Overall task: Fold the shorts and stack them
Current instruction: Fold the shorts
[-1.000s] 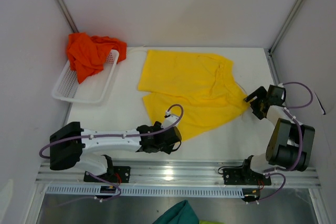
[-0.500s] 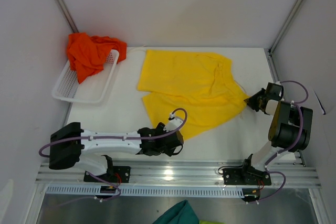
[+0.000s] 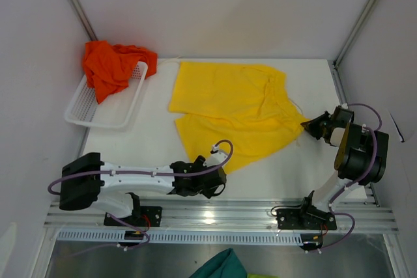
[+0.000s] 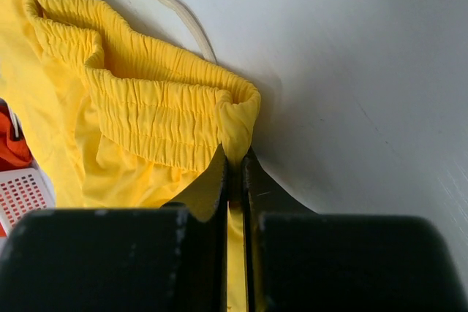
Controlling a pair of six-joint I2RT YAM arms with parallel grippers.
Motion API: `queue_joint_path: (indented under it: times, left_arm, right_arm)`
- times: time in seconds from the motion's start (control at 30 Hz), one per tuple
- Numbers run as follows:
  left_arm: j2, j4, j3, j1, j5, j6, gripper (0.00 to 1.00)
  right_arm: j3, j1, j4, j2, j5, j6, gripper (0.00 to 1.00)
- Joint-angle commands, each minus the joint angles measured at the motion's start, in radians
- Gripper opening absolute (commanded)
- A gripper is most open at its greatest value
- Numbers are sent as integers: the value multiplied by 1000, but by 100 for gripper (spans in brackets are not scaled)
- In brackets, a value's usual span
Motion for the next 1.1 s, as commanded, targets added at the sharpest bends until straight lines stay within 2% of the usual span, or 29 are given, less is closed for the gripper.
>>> queue_joint_path:
  times: [0.0, 0.27, 0.43, 0.53, 0.7, 0.93, 1.0, 1.07]
  left_arm:
    - [54, 10, 34, -6, -56, 3, 69]
    - [241, 10, 110, -3, -124, 40, 67]
    - [295, -4, 140, 15, -190, 29, 64]
    - [309, -5, 141, 25, -205, 22, 59]
    - [332, -33, 138, 25, -188, 9, 36]
    - [241, -9, 26, 25, -122, -9, 31]
    - [194, 5, -9, 25, -69, -1, 22]
    - [159, 15, -17, 18, -23, 8, 2]
  right_arm:
    - [-26, -8, 44, 20, -46, 4, 0]
    - [-35, -19, 69, 33, -76, 14, 0]
    - [-42, -20, 79, 30, -82, 14, 0]
    - [-42, -22, 82, 34, -87, 16, 0]
    - [-46, -27, 87, 36, -90, 22, 0]
    - [-51, -33, 93, 36, -93, 27, 0]
    - [-55, -34, 96, 31, -93, 28, 0]
    - [-60, -34, 86, 19, -96, 25, 0]
